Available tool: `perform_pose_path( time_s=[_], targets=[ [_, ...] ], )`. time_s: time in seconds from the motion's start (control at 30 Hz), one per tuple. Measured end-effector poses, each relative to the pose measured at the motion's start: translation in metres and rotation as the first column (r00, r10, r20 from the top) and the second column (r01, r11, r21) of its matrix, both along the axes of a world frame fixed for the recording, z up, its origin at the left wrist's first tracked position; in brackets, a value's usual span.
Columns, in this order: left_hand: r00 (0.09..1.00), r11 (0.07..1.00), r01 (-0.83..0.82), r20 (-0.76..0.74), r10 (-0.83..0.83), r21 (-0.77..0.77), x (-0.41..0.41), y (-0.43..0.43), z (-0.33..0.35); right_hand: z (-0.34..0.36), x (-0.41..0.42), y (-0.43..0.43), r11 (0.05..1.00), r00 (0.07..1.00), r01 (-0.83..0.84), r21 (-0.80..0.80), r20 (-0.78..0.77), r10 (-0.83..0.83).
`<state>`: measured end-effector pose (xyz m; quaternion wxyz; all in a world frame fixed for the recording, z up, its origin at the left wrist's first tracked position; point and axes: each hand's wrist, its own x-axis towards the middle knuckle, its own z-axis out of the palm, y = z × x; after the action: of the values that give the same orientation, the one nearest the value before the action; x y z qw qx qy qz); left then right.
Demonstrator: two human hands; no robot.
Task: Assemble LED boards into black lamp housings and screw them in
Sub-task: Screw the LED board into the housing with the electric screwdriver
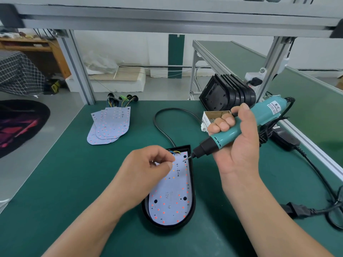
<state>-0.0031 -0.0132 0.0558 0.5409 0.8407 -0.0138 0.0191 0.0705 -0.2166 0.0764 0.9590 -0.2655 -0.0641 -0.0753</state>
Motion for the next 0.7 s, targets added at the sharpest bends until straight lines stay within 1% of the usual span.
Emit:
perform_pose_path(
  time_s=[0.17,0.23,0.3,0.47,0.6,0.7],
  targets=[
    [0.994,0.992,0.094,-0.048,-0.099,-0.086,-0.0025,-0.0056,0.0002,0.0052,-0.0068,0.0045,0.999,0.999,-0.033,0.016,0.013,0.033],
    [0.993,0.991,0.110,-0.035,-0.112,-0.073,-0.0024,-0.0060,-0.0012,0.0063,-0.0081,0.0050,0.999,0.999,-0.036,0.017,0.012,0.036],
    [0.994,0.992,0.107,-0.023,-0.108,-0.067,-0.0012,-0.0063,-0.0024,0.0063,-0.0085,0.0050,0.999,0.999,-0.038,0.016,0.012,0.038],
    [0.996,0.981,0.088,-0.014,-0.091,-0.171,-0.0025,-0.0081,-0.0038,0.0057,-0.0090,0.0054,0.999,0.999,-0.043,0.005,0.025,0.043],
    [0.994,0.969,0.107,0.005,-0.108,-0.225,-0.0036,-0.0114,-0.0033,0.0057,-0.0088,0.0051,0.999,0.999,-0.042,0.001,0.031,0.042],
    [0.992,0.964,0.125,0.006,-0.127,-0.237,-0.0034,-0.0108,-0.0030,0.0061,-0.0083,0.0036,0.999,0.999,-0.036,0.009,0.036,0.036]
  ],
)
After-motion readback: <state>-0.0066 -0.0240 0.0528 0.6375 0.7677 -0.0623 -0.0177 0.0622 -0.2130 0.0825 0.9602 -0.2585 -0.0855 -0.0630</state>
